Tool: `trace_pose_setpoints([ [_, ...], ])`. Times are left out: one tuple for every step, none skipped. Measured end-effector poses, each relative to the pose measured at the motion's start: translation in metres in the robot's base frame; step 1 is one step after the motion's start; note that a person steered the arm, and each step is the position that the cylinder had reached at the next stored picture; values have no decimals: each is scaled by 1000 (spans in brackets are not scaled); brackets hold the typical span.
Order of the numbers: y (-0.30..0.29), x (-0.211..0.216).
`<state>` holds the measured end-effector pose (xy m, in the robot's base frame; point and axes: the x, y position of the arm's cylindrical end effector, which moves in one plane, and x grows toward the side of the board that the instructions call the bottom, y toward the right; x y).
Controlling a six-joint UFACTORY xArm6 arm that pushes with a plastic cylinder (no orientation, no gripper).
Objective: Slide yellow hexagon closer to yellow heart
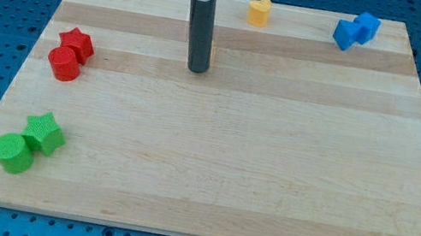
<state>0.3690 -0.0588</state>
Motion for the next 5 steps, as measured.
trace_pose_setpoints([
  [-19, -14],
  [-22, -26],
  [-13, -26],
  [5, -26],
  [19, -32],
])
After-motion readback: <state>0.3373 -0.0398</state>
